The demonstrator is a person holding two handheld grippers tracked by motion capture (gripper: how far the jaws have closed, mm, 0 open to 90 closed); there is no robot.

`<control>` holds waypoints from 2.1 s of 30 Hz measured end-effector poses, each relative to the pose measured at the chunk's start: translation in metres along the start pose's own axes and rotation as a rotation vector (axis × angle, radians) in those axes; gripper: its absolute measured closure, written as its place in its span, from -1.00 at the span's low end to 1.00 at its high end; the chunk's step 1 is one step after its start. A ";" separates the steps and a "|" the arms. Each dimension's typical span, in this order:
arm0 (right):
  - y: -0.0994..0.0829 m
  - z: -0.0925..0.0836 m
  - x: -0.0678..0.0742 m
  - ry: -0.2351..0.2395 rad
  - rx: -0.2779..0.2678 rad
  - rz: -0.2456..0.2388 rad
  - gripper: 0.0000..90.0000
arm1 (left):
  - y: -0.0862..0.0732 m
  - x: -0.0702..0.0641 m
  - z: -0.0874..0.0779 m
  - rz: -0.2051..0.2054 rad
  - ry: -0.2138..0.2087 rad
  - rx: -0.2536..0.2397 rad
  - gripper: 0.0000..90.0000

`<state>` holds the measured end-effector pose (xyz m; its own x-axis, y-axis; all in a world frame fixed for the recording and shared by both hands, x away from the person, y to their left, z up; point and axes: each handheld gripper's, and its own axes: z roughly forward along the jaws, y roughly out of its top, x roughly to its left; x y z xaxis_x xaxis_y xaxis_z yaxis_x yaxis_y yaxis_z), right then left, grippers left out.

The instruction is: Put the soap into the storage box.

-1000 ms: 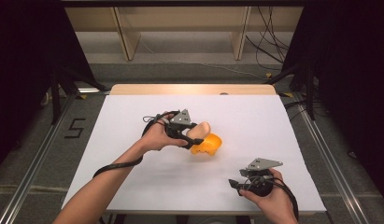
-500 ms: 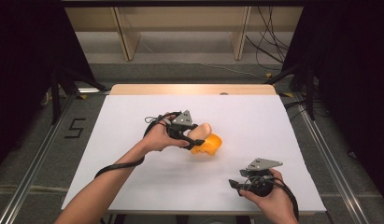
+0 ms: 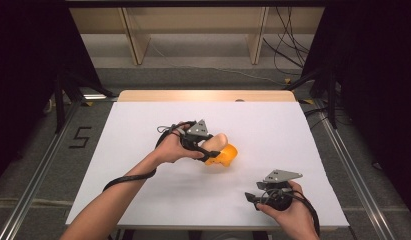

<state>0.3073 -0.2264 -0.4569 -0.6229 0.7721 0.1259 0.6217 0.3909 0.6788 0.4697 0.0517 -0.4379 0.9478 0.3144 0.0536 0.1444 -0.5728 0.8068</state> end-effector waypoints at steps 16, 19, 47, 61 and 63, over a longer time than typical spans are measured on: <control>-0.001 0.001 0.000 0.001 0.002 -0.009 -0.08 | -0.002 -0.002 0.007 -0.010 -0.007 0.010 -0.28; -0.001 0.001 0.000 0.001 0.002 -0.010 -0.08 | -0.002 -0.004 0.008 -0.013 -0.003 0.016 -0.28; 0.000 0.001 0.000 0.008 0.012 0.006 -0.08 | 0.006 -0.003 0.009 0.019 0.020 0.047 -0.19; 0.000 0.002 0.000 0.007 0.015 0.001 -0.08 | 0.005 -0.006 -0.013 -0.031 0.021 0.010 -0.22; 0.000 0.001 0.000 0.007 0.017 0.004 -0.08 | 0.004 -0.007 -0.018 -0.040 0.037 0.006 -0.22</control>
<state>0.3076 -0.2257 -0.4581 -0.6239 0.7700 0.1339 0.6320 0.3962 0.6660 0.4582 0.0613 -0.4244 0.9302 0.3645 0.0431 0.1835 -0.5636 0.8054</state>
